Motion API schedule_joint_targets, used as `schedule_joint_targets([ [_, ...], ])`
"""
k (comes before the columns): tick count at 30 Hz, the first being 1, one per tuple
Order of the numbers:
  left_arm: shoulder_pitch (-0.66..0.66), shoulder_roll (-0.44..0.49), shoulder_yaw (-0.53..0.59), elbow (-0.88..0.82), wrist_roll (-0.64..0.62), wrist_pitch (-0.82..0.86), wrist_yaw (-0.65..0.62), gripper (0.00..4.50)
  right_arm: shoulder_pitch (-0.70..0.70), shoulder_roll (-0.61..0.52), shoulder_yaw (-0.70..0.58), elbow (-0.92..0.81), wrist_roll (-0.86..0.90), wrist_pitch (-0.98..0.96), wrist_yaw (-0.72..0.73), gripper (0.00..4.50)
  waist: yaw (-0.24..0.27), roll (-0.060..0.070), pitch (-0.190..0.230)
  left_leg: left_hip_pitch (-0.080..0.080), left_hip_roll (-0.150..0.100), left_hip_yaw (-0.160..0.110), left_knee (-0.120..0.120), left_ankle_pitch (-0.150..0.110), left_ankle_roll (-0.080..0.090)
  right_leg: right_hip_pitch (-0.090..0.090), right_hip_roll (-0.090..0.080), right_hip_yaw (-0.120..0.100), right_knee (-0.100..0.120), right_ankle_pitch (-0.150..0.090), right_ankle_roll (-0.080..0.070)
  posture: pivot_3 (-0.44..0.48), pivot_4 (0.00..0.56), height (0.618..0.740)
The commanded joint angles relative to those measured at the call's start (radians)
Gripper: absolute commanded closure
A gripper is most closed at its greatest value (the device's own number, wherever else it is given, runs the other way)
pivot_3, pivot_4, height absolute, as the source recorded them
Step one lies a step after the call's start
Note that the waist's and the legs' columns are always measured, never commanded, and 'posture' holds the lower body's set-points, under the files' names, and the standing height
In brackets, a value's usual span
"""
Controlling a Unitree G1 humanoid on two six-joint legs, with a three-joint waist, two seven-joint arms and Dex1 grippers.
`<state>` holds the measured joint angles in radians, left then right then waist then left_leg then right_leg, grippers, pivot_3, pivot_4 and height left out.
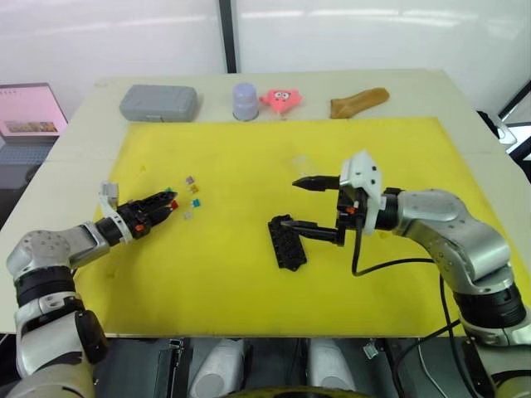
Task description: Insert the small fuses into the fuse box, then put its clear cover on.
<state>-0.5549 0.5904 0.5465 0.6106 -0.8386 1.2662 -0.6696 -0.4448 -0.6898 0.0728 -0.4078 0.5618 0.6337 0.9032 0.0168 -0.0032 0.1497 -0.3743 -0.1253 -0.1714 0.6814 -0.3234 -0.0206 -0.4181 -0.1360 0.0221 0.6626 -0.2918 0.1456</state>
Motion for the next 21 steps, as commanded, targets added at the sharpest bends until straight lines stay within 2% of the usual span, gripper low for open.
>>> schedule_joint_targets([
  [1,0.002,-0.004,-0.012,0.041,0.042,-0.036,0.029,1.61,-0.001,-0.014,-0.027,-0.019,-0.006,-0.019,0.004,0.00,0.000,0.000,0.000,0.000,0.000,0.000,0.000,0.000,0.000,0.000,0.000,0.000,0.000,0.000,0.000,0.000,0.150,0.740],
  [3,0.009,0.002,-0.030,0.032,0.045,-0.028,0.013,2.23,0.000,-0.018,-0.028,-0.017,-0.007,-0.021,0.008,0.00,-0.001,0.000,0.000,0.001,0.000,0.000,0.000,0.000,0.000,0.001,0.000,0.000,0.000,0.000,0.000,0.000,0.150,0.740],
  [7,0.037,-0.004,-0.065,-0.018,0.072,-0.056,0.007,4.45,0.000,-0.025,-0.033,-0.014,-0.011,-0.024,0.016,0.00,-0.004,0.000,0.000,0.000,0.000,0.000,0.000,0.000,0.000,0.000,0.000,0.001,0.000,0.000,0.000,0.000,0.150,0.740],
  [11,0.033,-0.001,-0.004,-0.015,0.044,-0.052,0.031,4.45,0.002,-0.025,-0.039,-0.014,-0.006,-0.023,0.013,0.00,-0.005,0.001,0.000,0.000,0.001,0.001,-0.001,0.000,0.000,-0.001,0.001,0.001,0.000,0.000,0.000,0.000,0.150,0.740],
  [15,0.080,0.008,0.054,-0.110,-0.007,-0.005,0.049,4.45,0.011,-0.028,-0.044,-0.027,0.003,-0.014,0.012,0.00,-0.012,0.001,0.000,0.000,0.001,0.001,-0.001,0.000,0.000,-0.002,0.001,0.001,0.000,0.000,0.000,0.000,0.150,0.740],
  [21,0.052,-0.022,0.238,-0.350,-0.232,0.188,0.171,4.45,0.022,-0.019,-0.106,-0.062,0.086,0.045,-0.020,0.00,-0.032,-0.001,0.001,-0.005,0.002,0.001,-0.003,0.000,0.000,-0.008,0.001,0.001,0.000,0.000,0.000,0.000,0.150,0.740],
])
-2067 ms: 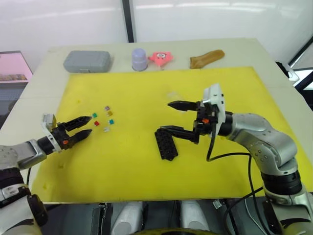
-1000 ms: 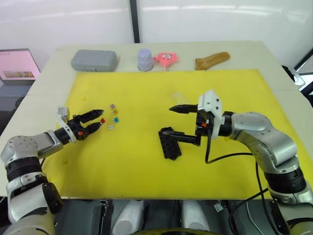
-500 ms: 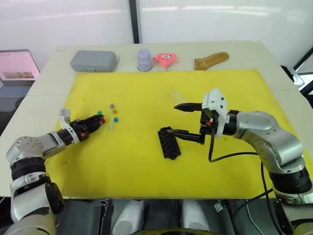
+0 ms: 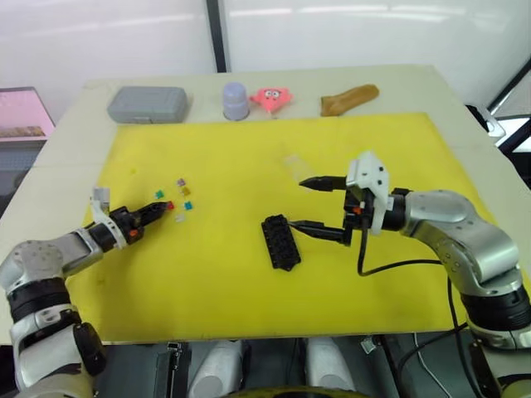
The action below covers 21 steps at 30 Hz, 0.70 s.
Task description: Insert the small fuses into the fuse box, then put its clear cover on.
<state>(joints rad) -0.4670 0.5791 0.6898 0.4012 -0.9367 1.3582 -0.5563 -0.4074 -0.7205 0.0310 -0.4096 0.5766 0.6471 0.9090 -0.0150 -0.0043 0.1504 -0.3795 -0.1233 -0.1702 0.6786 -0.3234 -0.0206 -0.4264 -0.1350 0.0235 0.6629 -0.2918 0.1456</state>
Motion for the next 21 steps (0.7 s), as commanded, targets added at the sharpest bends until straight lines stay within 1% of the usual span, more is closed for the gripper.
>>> schedule_joint_targets([
  [1,-0.049,-0.024,0.109,-0.189,-0.183,0.137,0.076,4.45,-0.016,0.020,-0.076,-0.069,0.090,0.045,-0.039,0.00,0.001,0.000,0.000,-0.002,0.000,0.000,0.001,0.000,0.000,-0.001,0.000,0.000,0.000,0.000,0.000,0.000,0.150,0.740],
  [3,-0.085,-0.042,0.110,-0.276,-0.290,0.211,0.092,4.45,-0.014,0.035,-0.093,-0.076,0.104,0.052,-0.065,0.00,0.006,-0.001,0.000,-0.004,0.000,-0.001,0.003,0.000,0.000,-0.001,0.000,-0.001,0.000,0.000,0.000,0.000,0.150,0.740],
  [6,-0.147,-0.069,0.105,-0.308,-0.391,0.237,0.148,4.45,-0.019,0.055,-0.113,-0.064,0.125,0.072,-0.103,0.00,0.009,-0.001,0.000,-0.004,-0.001,-0.001,0.004,0.000,0.000,-0.001,-0.001,-0.001,0.000,0.000,0.000,0.000,0.150,0.740],
  [9,-0.234,-0.124,0.040,-0.317,-0.455,0.217,0.211,4.45,-0.071,0.127,-0.172,-0.066,0.258,0.163,-0.209,0.00,0.003,-0.001,0.000,-0.004,-0.001,-0.001,0.004,0.000,0.000,-0.001,0.000,-0.001,0.000,0.000,0.000,0.000,0.150,0.740],
  [14,-0.278,-0.225,-0.065,-0.361,-0.528,0.138,0.299,4.45,-0.090,0.248,-0.229,-0.080,0.410,0.238,-0.388,0.00,-0.001,-0.001,0.000,-0.004,-0.001,-0.001,0.003,0.000,0.000,-0.001,-0.001,-0.001,0.000,0.000,0.000,0.000,0.150,0.740],
  [18,-0.298,-0.336,-0.144,-0.368,-0.565,0.029,0.356,4.45,-0.118,0.377,-0.259,-0.070,0.580,0.270,-0.585,0.00,0.000,-0.001,0.000,-0.004,0.000,0.000,0.003,0.000,0.000,-0.002,0.000,-0.001,0.000,0.000,0.000,0.000,0.150,0.740],
  [21,-0.301,-0.366,-0.178,-0.359,-0.602,-0.021,0.378,4.45,-0.133,0.421,-0.258,-0.072,0.653,0.273,-0.677,0.00,-0.001,-0.001,0.000,-0.005,-0.001,0.000,0.004,0.000,0.000,-0.002,0.000,0.000,0.000,0.000,0.000,0.000,0.150,0.740],
])
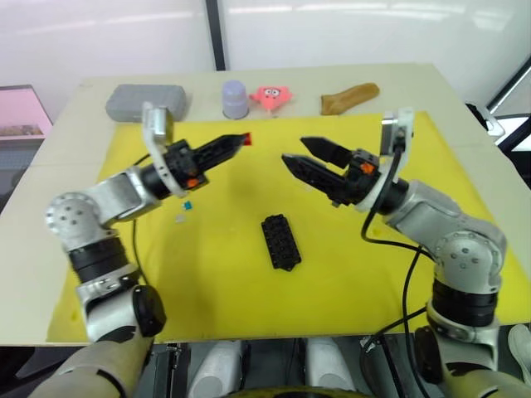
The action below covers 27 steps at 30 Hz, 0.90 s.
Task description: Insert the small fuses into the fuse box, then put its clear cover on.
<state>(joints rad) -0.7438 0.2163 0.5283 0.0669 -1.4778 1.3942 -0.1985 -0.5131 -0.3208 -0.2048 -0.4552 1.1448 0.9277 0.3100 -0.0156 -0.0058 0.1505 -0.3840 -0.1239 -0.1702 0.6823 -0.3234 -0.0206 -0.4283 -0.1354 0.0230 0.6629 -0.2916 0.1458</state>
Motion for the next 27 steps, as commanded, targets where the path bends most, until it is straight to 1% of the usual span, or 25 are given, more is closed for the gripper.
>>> schedule_joint_targets([
  [1,-0.025,-0.009,-0.024,-0.017,-0.084,-0.072,0.035,4.45,-0.028,0.025,-0.018,-0.028,0.097,-0.008,-0.095,0.00,-0.001,0.000,0.000,0.000,0.000,0.000,0.000,0.000,0.000,0.000,0.000,0.000,0.000,0.000,0.000,0.000,0.150,0.740],
  [3,-0.027,-0.020,-0.043,0.000,-0.149,-0.100,0.070,4.45,-0.027,0.043,-0.005,-0.028,0.118,-0.018,-0.135,0.00,-0.001,0.000,0.000,0.000,0.000,0.000,0.000,0.000,0.000,0.000,0.000,0.000,0.000,0.000,0.000,0.000,0.150,0.740],
  [5,-0.022,-0.020,-0.073,-0.013,-0.186,-0.116,0.077,4.45,-0.029,0.070,0.009,-0.020,0.128,-0.031,-0.178,0.00,-0.002,0.000,0.000,0.000,0.000,0.000,0.000,0.000,0.000,0.000,0.000,0.000,0.000,0.000,0.000,0.000,0.150,0.740],
  [12,-0.005,0.000,-0.151,-0.036,-0.237,-0.190,0.095,4.45,-0.043,0.122,0.015,0.009,0.186,-0.068,-0.266,0.00,-0.003,0.000,0.000,0.000,0.000,0.000,0.000,0.000,0.000,0.000,0.000,0.000,0.000,0.000,0.000,0.000,0.150,0.740],
  [13,-0.004,0.003,-0.158,-0.036,-0.238,-0.199,0.095,4.50,-0.044,0.125,0.015,0.013,0.199,-0.072,-0.274,0.56,-0.004,0.000,0.000,0.000,0.000,0.000,0.000,0.000,0.000,0.000,0.000,0.000,0.000,0.000,0.000,0.000,0.150,0.740],
  [14,-0.002,0.006,-0.165,-0.036,-0.240,-0.206,0.094,4.50,-0.046,0.125,0.016,0.016,0.209,-0.075,-0.280,0.89,-0.004,0.000,0.000,0.000,0.000,0.000,0.000,0.000,0.000,0.000,0.000,0.000,0.000,0.000,0.000,0.000,0.150,0.740],
  [16,0.000,0.012,-0.179,-0.033,-0.249,-0.219,0.089,4.50,-0.053,0.120,0.017,0.025,0.223,-0.079,-0.286,1.81,-0.004,0.000,0.000,0.000,0.000,0.000,0.000,0.000,0.000,0.000,0.000,0.000,0.000,0.000,0.000,0.000,0.150,0.740],
  [23,0.015,0.027,-0.219,-0.046,-0.255,-0.254,0.069,4.50,-0.055,0.101,0.019,0.031,0.259,-0.086,-0.293,1.81,-0.005,0.000,0.000,0.000,0.000,0.000,0.000,0.000,0.000,0.000,0.001,0.000,0.000,0.000,0.000,0.000,0.150,0.740],
  [26,0.025,0.034,-0.232,-0.053,-0.255,-0.265,0.070,4.50,-0.052,0.095,0.023,0.026,0.273,-0.086,-0.301,2.60,-0.004,0.000,0.000,0.000,0.000,0.000,0.000,0.000,0.000,0.000,0.001,0.000,0.000,0.000,0.000,0.000,0.150,0.740],
  [27,0.028,0.037,-0.235,-0.054,-0.258,-0.268,0.068,4.50,-0.052,0.093,0.024,0.025,0.275,-0.086,-0.304,2.60,-0.004,0.000,0.000,0.000,0.000,0.000,0.000,0.000,0.000,0.000,0.001,0.000,0.000,0.000,0.000,0.000,0.150,0.740],
])
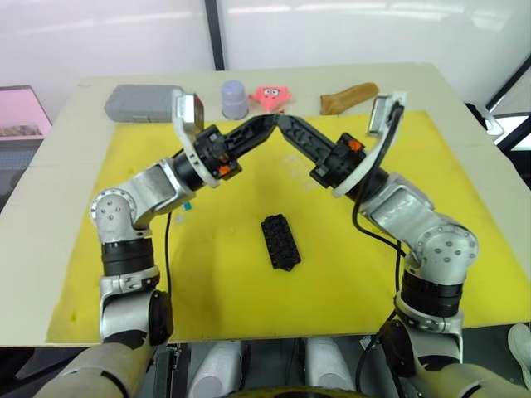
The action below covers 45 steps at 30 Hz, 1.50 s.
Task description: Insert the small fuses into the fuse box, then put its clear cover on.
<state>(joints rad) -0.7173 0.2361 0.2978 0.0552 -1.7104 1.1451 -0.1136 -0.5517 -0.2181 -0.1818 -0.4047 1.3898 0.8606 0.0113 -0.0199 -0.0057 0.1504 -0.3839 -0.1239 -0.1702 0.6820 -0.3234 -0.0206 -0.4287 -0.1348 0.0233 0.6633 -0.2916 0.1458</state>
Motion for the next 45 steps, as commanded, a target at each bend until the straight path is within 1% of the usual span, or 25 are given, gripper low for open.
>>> schedule_joint_targets([
  [1,0.003,0.020,-0.006,-0.043,-0.028,-0.021,-0.018,4.50,-0.013,-0.011,0.001,-0.026,0.034,-0.021,-0.005,2.60,0.000,0.000,0.000,0.000,0.000,0.000,0.000,0.000,0.000,0.000,0.000,0.000,0.000,0.000,0.000,0.000,0.150,0.740],
  [3,0.004,0.025,-0.012,-0.043,-0.032,-0.026,-0.021,4.50,-0.013,-0.013,0.001,-0.026,0.040,-0.025,-0.004,2.60,0.000,0.000,0.000,0.000,0.000,0.000,0.000,0.000,0.000,0.000,0.000,0.000,0.000,0.000,0.000,0.000,0.150,0.740],
  [4,0.003,0.026,-0.014,-0.042,-0.033,-0.029,-0.021,4.50,-0.013,-0.015,0.002,-0.025,0.042,-0.026,-0.004,2.82,0.000,0.000,0.000,0.000,0.000,0.000,0.000,0.000,0.000,0.000,0.000,0.000,0.000,0.000,0.000,0.000,0.150,0.740],
  [6,0.000,0.027,-0.020,-0.038,-0.033,-0.037,-0.020,4.50,-0.013,-0.019,0.003,-0.026,0.050,-0.027,-0.004,3.39,0.000,0.000,0.000,0.000,0.000,0.000,0.000,0.000,0.000,0.000,0.000,0.000,0.000,0.000,0.000,0.000,0.150,0.740],
  [8,0.000,0.024,-0.025,-0.035,-0.026,-0.046,-0.016,4.50,-0.014,-0.018,0.002,-0.034,0.076,-0.031,-0.001,4.37,0.001,0.000,0.000,0.000,0.000,0.000,0.000,0.000,0.000,0.000,0.000,0.000,0.000,0.000,0.000,0.000,0.150,0.740],
  [9,0.000,0.025,-0.028,-0.033,-0.024,-0.048,-0.018,4.50,-0.015,-0.020,0.002,-0.035,0.085,-0.034,-0.003,4.46,0.001,0.000,0.000,0.000,0.000,0.000,0.000,0.000,0.000,0.000,0.000,0.000,0.000,0.000,0.000,0.000,0.150,0.740],
  [21,0.006,0.031,-0.046,-0.039,-0.046,-0.070,-0.017,4.50,-0.017,-0.055,0.016,-0.033,0.100,-0.040,-0.005,4.46,0.000,0.000,0.000,0.000,0.000,0.000,0.000,0.000,0.000,0.000,0.000,0.000,0.000,0.000,0.000,0.000,0.150,0.740],
  [24,0.023,0.061,-0.046,-0.053,-0.039,-0.056,-0.050,3.53,-0.022,-0.062,0.008,-0.032,0.121,-0.047,-0.016,4.50,-0.001,0.000,0.000,0.000,0.000,0.000,0.000,0.000,0.000,0.000,0.000,0.000,0.000,0.000,0.000,0.000,0.150,0.740],
  [25,0.027,0.082,-0.044,-0.059,-0.036,-0.047,-0.066,3.09,-0.024,-0.067,0.006,-0.032,0.130,-0.049,-0.021,4.50,-0.001,0.000,0.000,0.000,0.000,0.000,0.000,0.000,0.000,0.000,0.000,0.000,0.000,0.000,0.000,0.000,0.150,0.740],
  [28,0.041,0.205,-0.013,-0.050,-0.037,0.007,-0.145,1.55,-0.030,-0.092,-0.005,-0.037,0.162,-0.052,-0.037,4.50,-0.006,0.000,0.000,0.000,0.000,0.000,-0.001,0.000,0.000,-0.001,0.000,0.000,0.000,0.000,0.000,0.000,0.150,0.740],
  [30,0.064,0.321,-0.020,-0.076,0.015,0.071,-0.259,0.54,-0.033,-0.124,-0.011,-0.039,0.188,-0.045,-0.036,4.50,-0.017,0.000,0.000,0.000,0.000,0.000,-0.001,0.000,0.000,-0.001,0.001,0.000,0.000,0.000,0.000,0.000,0.150,0.740],
  [31,0.071,0.359,-0.028,-0.087,0.038,0.088,-0.302,0.01,-0.035,-0.139,-0.012,-0.039,0.199,-0.043,-0.035,4.50,-0.019,0.000,0.000,0.000,0.000,0.000,-0.002,0.000,0.000,-0.001,0.001,0.000,0.000,0.000,0.000,0.000,0.150,0.740],
  [32,0.081,0.407,-0.031,-0.098,0.049,0.113,-0.348,0.01,-0.035,-0.165,-0.016,-0.038,0.219,-0.034,-0.029,4.50,-0.020,0.001,0.000,0.000,0.000,0.000,-0.002,0.000,0.000,-0.001,0.001,0.000,0.000,0.000,0.000,0.000,0.150,0.740],
  [34,0.095,0.465,-0.036,-0.119,0.077,0.131,-0.422,0.01,-0.034,-0.206,-0.017,-0.035,0.249,-0.022,-0.020,4.50,-0.020,0.001,0.000,0.000,0.000,0.000,-0.002,0.000,0.000,-0.001,0.000,0.000,0.000,0.000,0.000,0.000,0.150,0.740],
  [35,0.110,0.497,-0.043,-0.153,0.121,0.127,-0.475,0.01,-0.034,-0.236,-0.017,-0.030,0.262,-0.009,-0.010,4.50,-0.020,0.001,0.000,0.000,0.000,-0.001,-0.002,0.000,0.000,-0.001,0.000,0.000,0.000,0.000,0.000,0.000,0.150,0.740],
  [37,0.164,0.588,-0.096,-0.284,0.302,0.044,-0.633,0.01,-0.048,-0.342,-0.010,-0.013,0.267,0.062,0.059,4.50,-0.022,0.001,0.000,0.000,0.000,-0.001,-0.002,0.000,0.000,-0.001,0.000,0.000,0.000,0.000,0.000,0.000,0.150,0.740],
  [38,0.184,0.621,-0.120,-0.330,0.371,0.005,-0.699,0.01,-0.056,-0.395,-0.003,-0.006,0.262,0.100,0.104,4.50,-0.022,0.002,0.001,0.000,0.000,0.000,-0.002,0.000,0.000,-0.001,0.000,0.000,-0.001,0.000,0.000,0.000,0.150,0.740],
  [40,0.215,0.656,-0.158,-0.389,0.491,-0.097,-0.799,0.01,-0.076,-0.493,0.017,-0.004,0.229,0.158,0.211,4.50,-0.020,0.003,0.001,0.000,0.000,0.000,-0.003,0.000,0.000,-0.001,0.000,0.000,-0.002,0.000,0.000,0.000,0.150,0.740],
  [43,0.290,0.692,-0.251,-0.461,0.719,-0.301,-0.941,0.01,-0.109,-0.647,0.103,-0.061,0.059,0.213,0.449,4.50,-0.016,0.003,0.001,0.000,0.001,0.001,-0.004,0.000,0.000,0.000,0.000,0.000,-0.004,0.000,0.000,0.000,0.150,0.740],
  [45,0.343,0.711,-0.308,-0.485,0.848,-0.421,-1.013,0.01,-0.130,-0.712,0.168,-0.095,-0.048,0.211,0.578,4.50,-0.017,0.003,0.002,0.000,0.001,0.002,-0.004,-0.001,0.001,0.000,0.000,0.000,-0.005,0.000,0.000,0.000,0.150,0.740],
])
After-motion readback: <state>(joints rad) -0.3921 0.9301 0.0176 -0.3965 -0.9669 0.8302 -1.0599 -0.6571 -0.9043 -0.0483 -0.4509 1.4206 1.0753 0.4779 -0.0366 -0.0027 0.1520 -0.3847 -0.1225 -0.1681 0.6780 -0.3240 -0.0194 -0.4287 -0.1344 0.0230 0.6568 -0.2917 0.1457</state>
